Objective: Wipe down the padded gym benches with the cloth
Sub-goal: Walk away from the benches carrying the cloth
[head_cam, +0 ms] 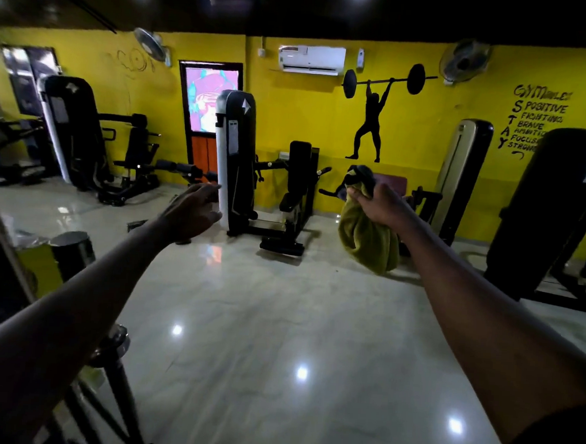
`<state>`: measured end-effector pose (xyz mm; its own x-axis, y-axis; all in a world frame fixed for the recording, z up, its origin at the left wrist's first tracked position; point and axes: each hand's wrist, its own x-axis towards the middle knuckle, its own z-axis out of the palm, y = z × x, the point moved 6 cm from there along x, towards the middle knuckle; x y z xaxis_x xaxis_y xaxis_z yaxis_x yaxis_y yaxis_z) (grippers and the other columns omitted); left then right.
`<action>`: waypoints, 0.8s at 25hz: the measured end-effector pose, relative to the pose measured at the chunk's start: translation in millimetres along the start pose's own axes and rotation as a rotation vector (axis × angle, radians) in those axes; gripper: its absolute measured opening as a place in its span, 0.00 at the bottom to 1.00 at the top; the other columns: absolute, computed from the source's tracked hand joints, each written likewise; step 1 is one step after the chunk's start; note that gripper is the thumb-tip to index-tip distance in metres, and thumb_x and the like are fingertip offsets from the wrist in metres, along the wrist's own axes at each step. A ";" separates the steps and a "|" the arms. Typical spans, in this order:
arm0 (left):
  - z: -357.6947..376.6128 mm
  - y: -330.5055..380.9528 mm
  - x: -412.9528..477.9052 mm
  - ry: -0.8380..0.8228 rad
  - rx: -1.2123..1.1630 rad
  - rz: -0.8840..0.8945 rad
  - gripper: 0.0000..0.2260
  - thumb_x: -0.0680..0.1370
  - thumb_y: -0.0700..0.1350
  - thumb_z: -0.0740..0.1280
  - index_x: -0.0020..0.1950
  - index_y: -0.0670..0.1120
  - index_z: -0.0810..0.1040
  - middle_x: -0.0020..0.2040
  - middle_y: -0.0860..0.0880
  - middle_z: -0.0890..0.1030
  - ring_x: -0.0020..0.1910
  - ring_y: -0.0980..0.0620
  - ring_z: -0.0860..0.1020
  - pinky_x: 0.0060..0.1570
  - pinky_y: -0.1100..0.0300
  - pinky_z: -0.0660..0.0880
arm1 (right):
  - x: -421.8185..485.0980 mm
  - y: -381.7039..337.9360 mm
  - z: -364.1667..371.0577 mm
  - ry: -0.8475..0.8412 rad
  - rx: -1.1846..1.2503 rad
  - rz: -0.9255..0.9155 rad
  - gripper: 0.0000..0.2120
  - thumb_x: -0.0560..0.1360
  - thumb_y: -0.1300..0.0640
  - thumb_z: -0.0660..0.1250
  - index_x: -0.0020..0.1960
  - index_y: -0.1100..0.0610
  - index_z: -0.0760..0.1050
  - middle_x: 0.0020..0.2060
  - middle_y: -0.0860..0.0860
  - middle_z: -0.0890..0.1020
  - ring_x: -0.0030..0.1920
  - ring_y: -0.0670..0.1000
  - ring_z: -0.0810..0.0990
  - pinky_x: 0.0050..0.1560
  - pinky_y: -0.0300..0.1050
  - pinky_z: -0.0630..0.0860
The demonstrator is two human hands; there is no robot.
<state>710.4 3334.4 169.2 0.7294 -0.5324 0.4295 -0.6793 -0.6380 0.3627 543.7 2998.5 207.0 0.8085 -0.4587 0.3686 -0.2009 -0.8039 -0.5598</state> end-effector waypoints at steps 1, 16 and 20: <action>2.6 -7.3 12.2 0.012 0.005 -0.028 0.27 0.80 0.42 0.69 0.77 0.43 0.66 0.73 0.40 0.69 0.71 0.39 0.69 0.65 0.50 0.68 | 22.8 3.7 10.4 -0.008 -0.001 -0.004 0.29 0.82 0.42 0.62 0.76 0.59 0.66 0.63 0.65 0.78 0.63 0.64 0.78 0.51 0.46 0.68; 26.1 -171.0 138.1 0.087 0.254 -0.386 0.27 0.79 0.49 0.69 0.77 0.52 0.67 0.75 0.45 0.70 0.73 0.43 0.68 0.72 0.47 0.65 | 327.8 -58.6 237.8 -0.285 0.087 -0.406 0.23 0.80 0.42 0.67 0.72 0.51 0.73 0.61 0.60 0.82 0.61 0.61 0.80 0.56 0.51 0.77; 8.1 -224.3 133.7 0.108 0.349 -0.545 0.27 0.79 0.48 0.69 0.78 0.51 0.66 0.76 0.44 0.69 0.74 0.43 0.67 0.72 0.47 0.64 | 363.8 -110.0 308.4 -0.396 0.163 -0.510 0.22 0.80 0.48 0.68 0.70 0.57 0.73 0.57 0.57 0.81 0.62 0.60 0.79 0.54 0.47 0.71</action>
<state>961.0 3401.8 138.5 0.9372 -0.0341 0.3472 -0.1347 -0.9534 0.2699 1030.5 3036.8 173.7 0.9285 0.1623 0.3340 0.3214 -0.8018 -0.5038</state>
